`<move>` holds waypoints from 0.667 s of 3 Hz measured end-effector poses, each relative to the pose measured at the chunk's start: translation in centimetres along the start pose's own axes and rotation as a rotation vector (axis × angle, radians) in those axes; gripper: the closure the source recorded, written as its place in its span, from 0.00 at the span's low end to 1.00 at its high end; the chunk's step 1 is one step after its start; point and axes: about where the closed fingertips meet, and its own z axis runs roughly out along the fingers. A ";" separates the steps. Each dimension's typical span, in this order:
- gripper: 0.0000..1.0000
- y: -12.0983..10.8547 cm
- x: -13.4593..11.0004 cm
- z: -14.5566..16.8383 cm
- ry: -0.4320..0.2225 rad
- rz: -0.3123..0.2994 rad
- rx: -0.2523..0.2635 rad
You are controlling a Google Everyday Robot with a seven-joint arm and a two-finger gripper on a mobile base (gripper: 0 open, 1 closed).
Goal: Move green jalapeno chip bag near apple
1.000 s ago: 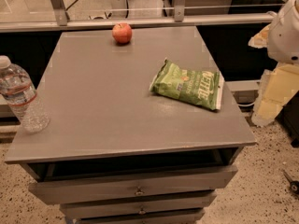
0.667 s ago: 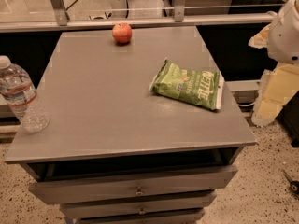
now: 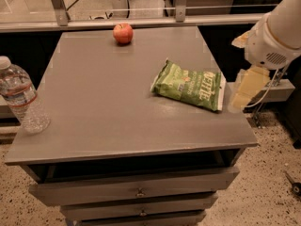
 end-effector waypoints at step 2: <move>0.00 -4.2 -0.9 8.3 -0.124 0.057 -0.011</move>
Offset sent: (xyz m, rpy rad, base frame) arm 0.1034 0.0242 -0.0920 0.2266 0.0123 -0.0322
